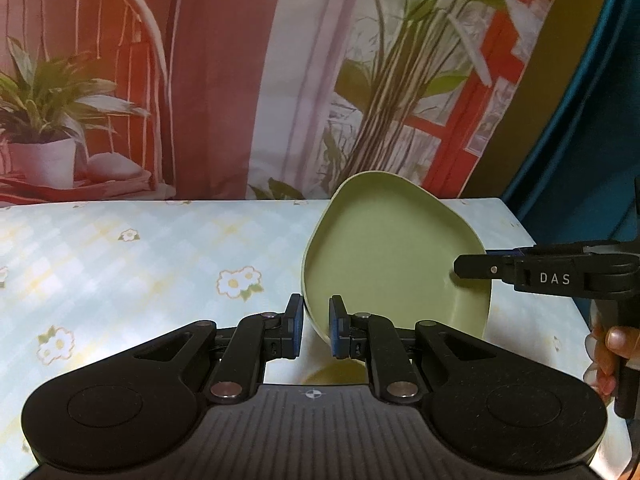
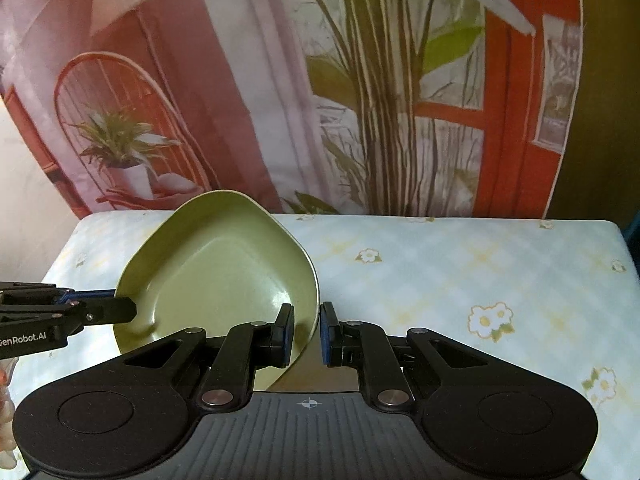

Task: Organize plates and bowls
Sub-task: 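Lift the green plate stack with both grippers over the orange plate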

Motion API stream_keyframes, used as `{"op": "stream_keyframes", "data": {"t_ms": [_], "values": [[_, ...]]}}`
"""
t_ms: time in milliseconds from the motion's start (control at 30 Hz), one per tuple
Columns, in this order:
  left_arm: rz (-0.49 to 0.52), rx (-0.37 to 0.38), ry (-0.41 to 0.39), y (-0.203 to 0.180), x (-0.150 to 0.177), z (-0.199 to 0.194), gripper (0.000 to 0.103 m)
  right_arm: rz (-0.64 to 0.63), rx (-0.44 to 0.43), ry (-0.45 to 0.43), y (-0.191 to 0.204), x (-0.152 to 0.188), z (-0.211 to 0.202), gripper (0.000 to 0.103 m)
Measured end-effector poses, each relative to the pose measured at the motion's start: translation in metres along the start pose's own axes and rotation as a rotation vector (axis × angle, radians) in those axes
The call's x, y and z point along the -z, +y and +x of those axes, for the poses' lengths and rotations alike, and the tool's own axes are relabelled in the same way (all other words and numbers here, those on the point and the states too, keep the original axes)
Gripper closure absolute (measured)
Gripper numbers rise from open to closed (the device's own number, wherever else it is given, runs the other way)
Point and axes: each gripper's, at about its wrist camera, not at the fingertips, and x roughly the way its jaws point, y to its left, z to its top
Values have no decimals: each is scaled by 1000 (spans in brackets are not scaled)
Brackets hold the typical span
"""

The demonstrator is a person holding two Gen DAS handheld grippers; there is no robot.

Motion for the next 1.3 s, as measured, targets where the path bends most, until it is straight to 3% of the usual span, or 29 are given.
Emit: {"op": "stream_keyframes", "data": {"t_ms": [467,800,1300], "values": [[1,3,7,6,47,-47,88,-61,19,23,38,38,-35,90],[-47,-1,50,15,79,-49,88,-93,18,60,54,60,-29,90],[-69,-2,82,18,95,-49,88,-114,2,96,60,77,-25,90]]}}
